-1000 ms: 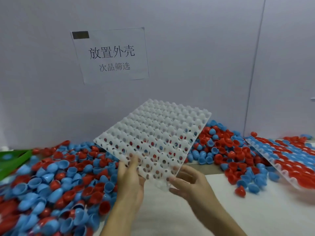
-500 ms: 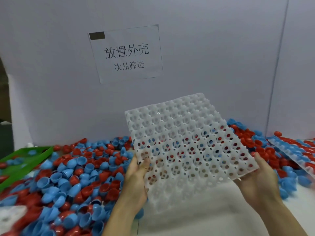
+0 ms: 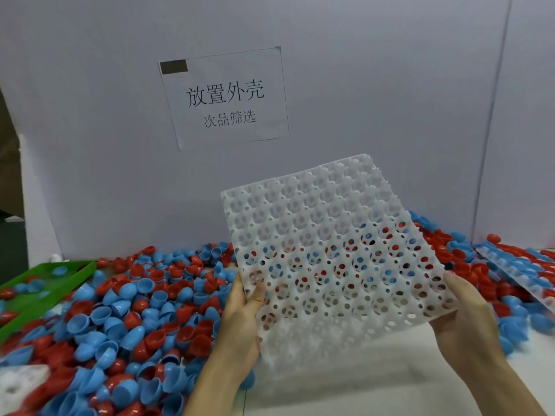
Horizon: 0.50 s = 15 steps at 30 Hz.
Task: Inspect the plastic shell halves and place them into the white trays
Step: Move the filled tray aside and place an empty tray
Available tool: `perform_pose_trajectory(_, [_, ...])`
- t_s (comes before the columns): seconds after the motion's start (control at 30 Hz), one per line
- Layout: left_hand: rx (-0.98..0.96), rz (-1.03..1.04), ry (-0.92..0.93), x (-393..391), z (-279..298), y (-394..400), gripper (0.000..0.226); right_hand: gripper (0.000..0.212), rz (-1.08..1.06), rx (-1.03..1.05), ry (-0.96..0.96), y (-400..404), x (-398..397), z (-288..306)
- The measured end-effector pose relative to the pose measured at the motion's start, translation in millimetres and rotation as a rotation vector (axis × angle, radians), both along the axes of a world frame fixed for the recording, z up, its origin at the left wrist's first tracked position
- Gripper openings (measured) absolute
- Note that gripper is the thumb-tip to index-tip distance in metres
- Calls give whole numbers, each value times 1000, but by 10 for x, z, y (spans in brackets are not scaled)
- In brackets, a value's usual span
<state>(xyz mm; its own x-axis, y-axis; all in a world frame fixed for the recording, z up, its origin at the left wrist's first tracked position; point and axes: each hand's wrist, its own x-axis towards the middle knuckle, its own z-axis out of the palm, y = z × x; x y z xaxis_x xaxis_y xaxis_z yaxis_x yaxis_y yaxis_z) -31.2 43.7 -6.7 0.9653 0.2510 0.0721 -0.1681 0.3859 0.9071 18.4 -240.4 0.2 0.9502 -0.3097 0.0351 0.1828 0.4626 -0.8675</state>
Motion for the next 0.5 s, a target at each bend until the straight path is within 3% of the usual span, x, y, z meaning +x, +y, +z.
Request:
perform_pose_trajectory(0.13, [42, 28, -16, 0, 8, -4, 72, 23, -19, -35, 12, -8, 34, -36])
perform_pose_trajectory(0.2, [130, 67, -35, 2, 0, 7, 60, 14, -43, -64, 8, -29, 28, -43])
perform_pose_trajectory(0.33, [301, 111, -63, -13, 17, 6, 43, 20, -83, -150, -5, -77, 37, -79])
perform_pose_trajectory(0.4, [290, 112, -59, -16, 24, 29, 46, 22, -89, -392, -58, -171, 31, -91])
perform_pose_trajectory(0.5, [230, 96, -25, -25, 42, 96, 46, 33, 105, -750, -82, -278, -33, -34])
